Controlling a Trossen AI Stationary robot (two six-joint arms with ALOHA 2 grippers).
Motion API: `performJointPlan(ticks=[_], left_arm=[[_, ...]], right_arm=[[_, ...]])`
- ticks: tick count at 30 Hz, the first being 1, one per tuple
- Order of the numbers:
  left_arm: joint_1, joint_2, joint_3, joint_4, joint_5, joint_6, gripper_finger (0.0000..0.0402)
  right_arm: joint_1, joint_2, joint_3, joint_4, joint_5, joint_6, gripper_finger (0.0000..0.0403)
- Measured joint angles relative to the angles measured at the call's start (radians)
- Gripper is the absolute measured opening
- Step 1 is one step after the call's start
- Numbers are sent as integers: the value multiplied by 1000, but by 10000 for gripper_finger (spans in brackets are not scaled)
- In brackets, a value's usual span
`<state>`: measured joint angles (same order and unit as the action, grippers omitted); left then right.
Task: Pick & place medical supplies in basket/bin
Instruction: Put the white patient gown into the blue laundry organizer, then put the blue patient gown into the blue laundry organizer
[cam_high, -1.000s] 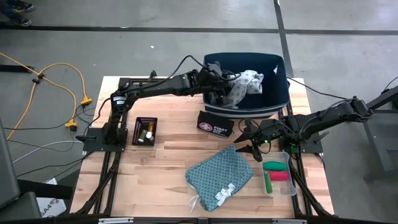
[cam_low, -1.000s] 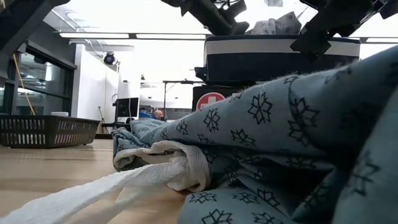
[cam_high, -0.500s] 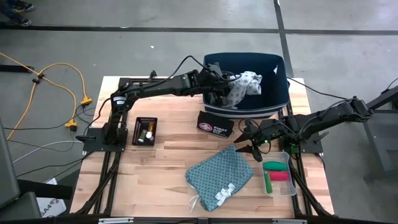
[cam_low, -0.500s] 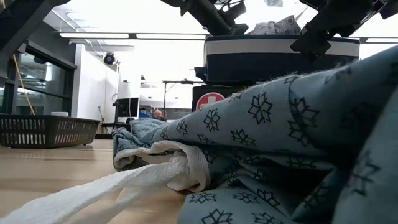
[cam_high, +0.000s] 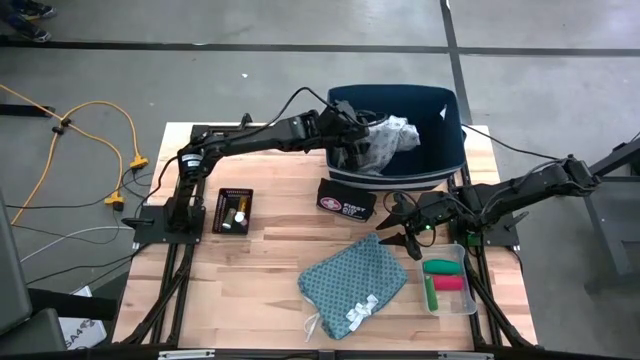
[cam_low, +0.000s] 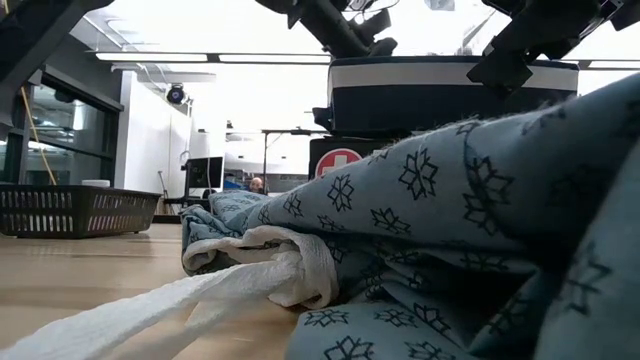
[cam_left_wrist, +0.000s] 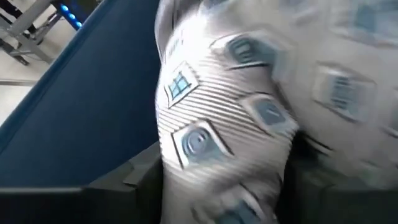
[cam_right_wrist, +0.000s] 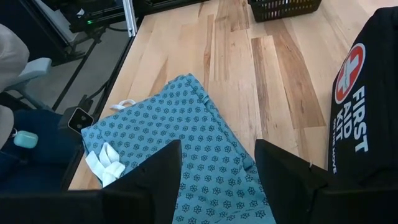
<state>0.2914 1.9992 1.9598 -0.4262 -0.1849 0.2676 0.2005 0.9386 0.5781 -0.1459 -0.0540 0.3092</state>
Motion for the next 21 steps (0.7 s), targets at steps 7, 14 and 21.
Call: performJointPlan(ticks=[7, 14, 21], left_arm=[[7, -3, 0, -13, -2, 34, 303], [7, -3, 0, -13, -8, 39, 321], [7, -3, 0, -10, -9, 41, 321]], right_arm=[[0, 0, 0, 0, 0, 0, 192], [0, 0, 0, 0, 0, 0, 192], [0, 0, 0, 0, 0, 0, 192]])
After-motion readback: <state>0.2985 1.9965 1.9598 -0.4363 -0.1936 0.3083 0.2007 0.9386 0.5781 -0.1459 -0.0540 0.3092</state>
